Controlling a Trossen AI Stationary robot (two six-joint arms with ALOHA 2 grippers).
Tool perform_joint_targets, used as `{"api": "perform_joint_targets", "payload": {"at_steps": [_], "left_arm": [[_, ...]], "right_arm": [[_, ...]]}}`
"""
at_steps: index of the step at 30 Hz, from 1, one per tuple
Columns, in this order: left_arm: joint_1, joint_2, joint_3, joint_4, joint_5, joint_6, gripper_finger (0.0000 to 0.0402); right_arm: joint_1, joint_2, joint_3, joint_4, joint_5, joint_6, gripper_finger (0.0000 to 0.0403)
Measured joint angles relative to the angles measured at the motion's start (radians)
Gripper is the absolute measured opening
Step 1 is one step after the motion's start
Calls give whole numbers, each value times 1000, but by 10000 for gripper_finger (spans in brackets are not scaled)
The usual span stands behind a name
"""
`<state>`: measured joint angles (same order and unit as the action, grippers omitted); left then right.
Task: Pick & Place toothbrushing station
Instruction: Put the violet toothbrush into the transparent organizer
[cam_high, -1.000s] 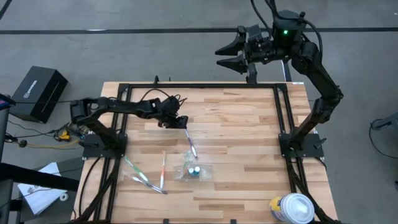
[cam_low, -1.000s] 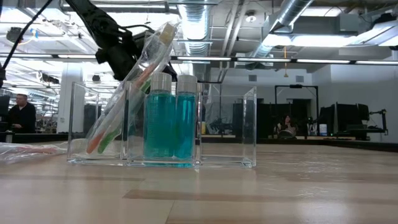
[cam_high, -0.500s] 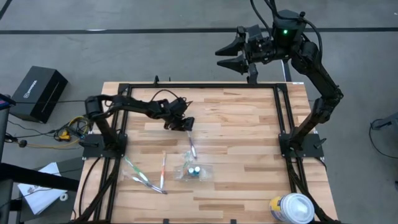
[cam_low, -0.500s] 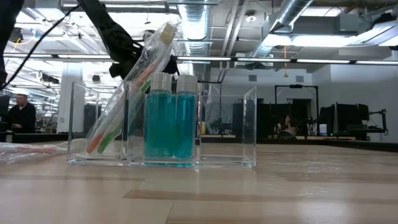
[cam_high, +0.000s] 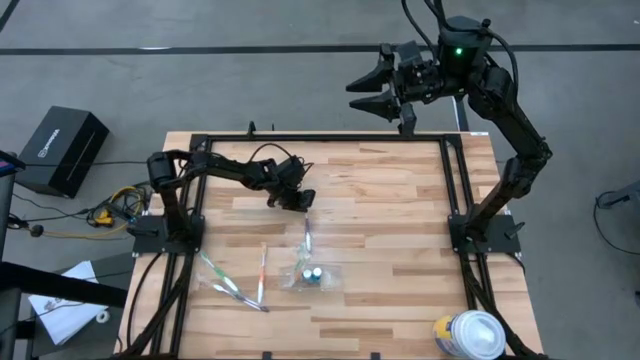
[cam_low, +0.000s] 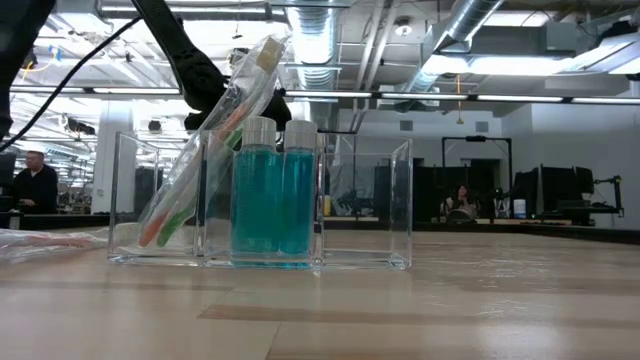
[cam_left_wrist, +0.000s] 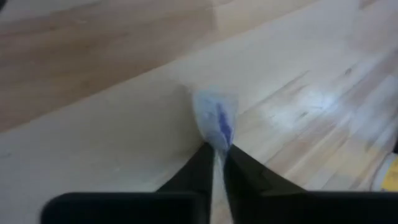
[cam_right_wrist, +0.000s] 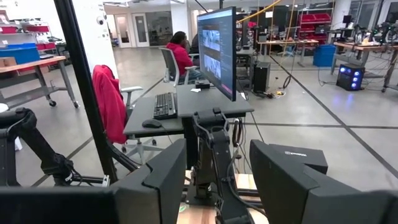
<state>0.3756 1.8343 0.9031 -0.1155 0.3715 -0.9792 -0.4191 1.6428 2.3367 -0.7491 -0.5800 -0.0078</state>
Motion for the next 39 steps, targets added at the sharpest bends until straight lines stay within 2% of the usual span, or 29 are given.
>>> {"api": "perform_joint_targets", "payload": {"at_steps": [4, 10, 15, 22, 26, 30, 39], "left_arm": [[-1, 1, 0, 56, 2, 7, 9], [-1, -43, 0, 235, -26, 7, 1], [8, -179, 0, 286, -110, 89, 0], [-39, -470, 0, 270, -245, 367, 0], [-118, -626, 0, 267, -351, 505, 0], [-233, -736, 0, 243, -456, 552, 0], [-556, -839, 0, 27, -666, 556, 0]], "right_arm": [[0, 0, 0, 0, 0, 0, 168], [0, 0, 0, 0, -26, 0, 168], [0, 0, 0, 0, -26, -3, 168], [-2, 0, 0, 0, -26, -18, 168], [-2, 0, 0, 0, -26, -18, 168], [-2, 0, 0, 1, -26, -18, 168], [-2, 0, 0, 6, -20, 28, 168]]}}
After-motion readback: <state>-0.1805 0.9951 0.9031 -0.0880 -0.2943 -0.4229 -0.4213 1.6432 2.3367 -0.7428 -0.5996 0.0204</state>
